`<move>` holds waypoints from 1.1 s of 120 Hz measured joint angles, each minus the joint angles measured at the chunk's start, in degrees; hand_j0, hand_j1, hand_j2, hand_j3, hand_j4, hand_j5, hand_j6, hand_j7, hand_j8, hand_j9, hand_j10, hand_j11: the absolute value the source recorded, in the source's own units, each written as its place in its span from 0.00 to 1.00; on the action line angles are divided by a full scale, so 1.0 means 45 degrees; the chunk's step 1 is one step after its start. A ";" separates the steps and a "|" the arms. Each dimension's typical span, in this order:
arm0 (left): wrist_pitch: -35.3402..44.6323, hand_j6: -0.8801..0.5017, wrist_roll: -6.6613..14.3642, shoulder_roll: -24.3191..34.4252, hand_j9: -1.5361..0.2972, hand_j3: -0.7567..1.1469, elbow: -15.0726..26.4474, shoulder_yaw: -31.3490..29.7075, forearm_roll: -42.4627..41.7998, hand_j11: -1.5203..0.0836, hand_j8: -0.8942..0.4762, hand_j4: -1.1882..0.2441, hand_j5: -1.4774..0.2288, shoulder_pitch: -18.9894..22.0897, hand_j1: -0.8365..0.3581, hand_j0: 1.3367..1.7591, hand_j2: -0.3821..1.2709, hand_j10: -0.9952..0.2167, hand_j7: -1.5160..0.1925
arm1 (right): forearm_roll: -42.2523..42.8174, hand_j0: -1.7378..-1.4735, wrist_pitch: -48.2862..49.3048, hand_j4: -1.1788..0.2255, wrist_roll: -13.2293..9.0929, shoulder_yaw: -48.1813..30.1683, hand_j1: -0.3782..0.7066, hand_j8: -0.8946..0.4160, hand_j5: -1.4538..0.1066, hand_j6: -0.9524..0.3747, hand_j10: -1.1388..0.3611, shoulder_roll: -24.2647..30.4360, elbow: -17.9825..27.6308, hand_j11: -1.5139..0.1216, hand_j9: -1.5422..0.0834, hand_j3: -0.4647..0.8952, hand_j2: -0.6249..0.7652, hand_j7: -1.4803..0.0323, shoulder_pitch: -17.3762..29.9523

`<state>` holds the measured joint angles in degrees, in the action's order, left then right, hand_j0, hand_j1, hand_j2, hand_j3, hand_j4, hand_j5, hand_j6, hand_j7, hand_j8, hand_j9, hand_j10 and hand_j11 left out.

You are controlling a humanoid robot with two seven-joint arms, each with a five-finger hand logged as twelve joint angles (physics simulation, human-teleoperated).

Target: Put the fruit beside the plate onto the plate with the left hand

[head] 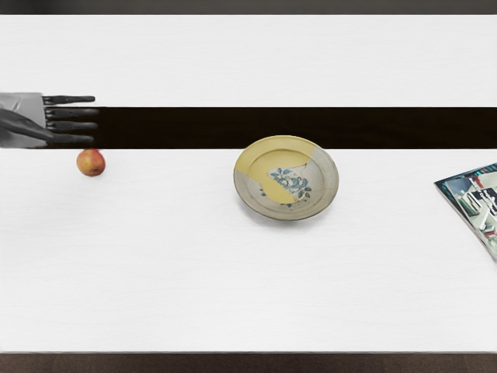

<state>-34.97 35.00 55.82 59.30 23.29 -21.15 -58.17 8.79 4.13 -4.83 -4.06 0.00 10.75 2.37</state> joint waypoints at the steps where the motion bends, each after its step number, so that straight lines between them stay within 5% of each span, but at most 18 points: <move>1: -0.0001 0.63 0.0000 -0.0001 0.83 0.40 -0.0007 0.0001 -0.0007 0.94 0.65 0.82 0.86 0.0000 0.98 0.76 0.23 0.82 0.88 | 0.0000 0.30 0.0000 0.82 0.0000 0.0000 0.05 0.67 0.91 0.70 0.75 0.0000 0.0001 0.91 0.93 0.34 0.45 0.96 0.0000; 24: -0.0017 0.64 0.0000 -0.0022 0.84 0.40 -0.0047 -0.0043 0.0960 0.94 0.65 0.83 0.86 -0.0132 0.99 0.76 0.23 0.82 0.88 | 0.0000 0.30 0.0000 0.82 0.0000 -0.0011 0.05 0.67 0.91 0.70 0.75 0.0000 0.0012 0.91 0.93 0.34 0.45 0.96 0.0000; 37: -0.0018 0.64 0.0000 -0.0139 0.84 0.40 -0.0044 -0.0123 0.4081 0.95 0.65 0.83 0.86 -0.1355 0.99 0.76 0.23 0.82 0.89 | 0.0000 0.30 0.0000 0.82 0.0000 -0.0015 0.05 0.67 0.91 0.70 0.75 0.0000 0.0013 0.91 0.93 0.34 0.45 0.96 0.0000; 50: 0.0056 0.63 0.0000 -0.1617 0.83 0.40 -0.0023 -0.0152 0.7870 0.94 0.65 0.83 0.86 -0.1525 0.99 0.76 0.23 0.82 0.88 | 0.0000 0.30 0.0000 0.82 0.0000 -0.0015 0.05 0.67 0.91 0.70 0.75 0.0000 0.0014 0.91 0.93 0.34 0.45 0.96 0.0000; 72: 0.3170 0.63 0.0000 -0.3064 0.83 0.40 0.0017 -0.0838 1.3349 0.94 0.64 0.82 0.86 -0.2421 0.98 0.76 0.23 0.81 0.88 | 0.0000 0.30 0.0000 0.82 0.0000 -0.0012 0.05 0.67 0.91 0.70 0.75 0.0000 0.0014 0.91 0.93 0.34 0.45 0.96 0.0000; 98: 0.7545 0.62 0.0000 -0.4674 0.83 0.40 0.0003 -0.3899 1.6553 0.94 0.64 0.82 0.85 -0.3144 0.98 0.76 0.23 0.81 0.88 | 0.0000 0.30 0.0000 0.82 0.0000 -0.0015 0.05 0.67 0.91 0.70 0.75 0.0000 0.0014 0.91 0.93 0.34 0.45 0.96 0.0000; 132: 0.8654 0.60 0.0000 -0.6160 0.81 0.40 -0.0013 -0.7731 1.7845 0.91 0.62 0.80 0.83 -0.3403 0.95 0.76 0.24 0.78 0.85 | 0.0000 0.30 0.0000 0.82 0.0000 -0.0016 0.05 0.67 0.91 0.70 0.75 0.0000 0.0014 0.91 0.93 0.34 0.45 0.96 0.0000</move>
<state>3.97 35.00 28.10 59.24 -11.50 59.15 -73.48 8.79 4.13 -4.83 -4.13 0.00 10.81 2.37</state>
